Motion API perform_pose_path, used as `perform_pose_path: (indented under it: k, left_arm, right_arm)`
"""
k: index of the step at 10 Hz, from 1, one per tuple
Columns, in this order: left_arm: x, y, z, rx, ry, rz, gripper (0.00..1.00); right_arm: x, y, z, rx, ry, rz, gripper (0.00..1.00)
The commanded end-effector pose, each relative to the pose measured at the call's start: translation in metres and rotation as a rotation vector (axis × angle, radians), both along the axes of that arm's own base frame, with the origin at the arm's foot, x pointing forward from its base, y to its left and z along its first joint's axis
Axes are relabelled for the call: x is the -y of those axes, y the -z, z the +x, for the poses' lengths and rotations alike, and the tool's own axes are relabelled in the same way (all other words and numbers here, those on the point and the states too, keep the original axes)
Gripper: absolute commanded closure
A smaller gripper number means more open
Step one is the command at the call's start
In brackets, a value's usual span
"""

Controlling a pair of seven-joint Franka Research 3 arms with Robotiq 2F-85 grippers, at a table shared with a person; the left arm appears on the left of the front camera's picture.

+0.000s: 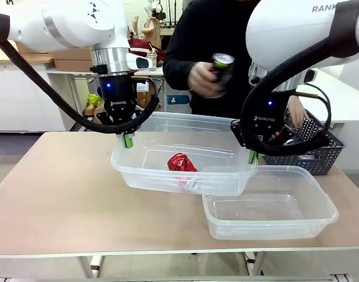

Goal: Sort the waste into each basket.
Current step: Offer the picked Organizing box to the human.

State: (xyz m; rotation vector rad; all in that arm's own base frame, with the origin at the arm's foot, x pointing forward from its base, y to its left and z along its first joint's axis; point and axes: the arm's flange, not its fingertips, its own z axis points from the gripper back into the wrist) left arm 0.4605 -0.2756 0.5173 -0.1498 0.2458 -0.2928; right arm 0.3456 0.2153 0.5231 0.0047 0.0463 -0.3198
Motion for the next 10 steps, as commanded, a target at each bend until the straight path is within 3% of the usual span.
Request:
perform_pose_path:
  k: [1,10]
  left_arm:
    - [-0.0011,-0.0027,-0.0083,0.011,0.002,-0.006,0.93]
    - [-0.0011,-0.0027,-0.0083,0.011,0.002,-0.006,0.93]
  right_arm:
    - [-0.0008,-0.0005,0.0039,0.000,0.003,0.004,0.91]
    - [-0.0008,-0.0005,0.0039,0.000,0.003,0.004,0.91]
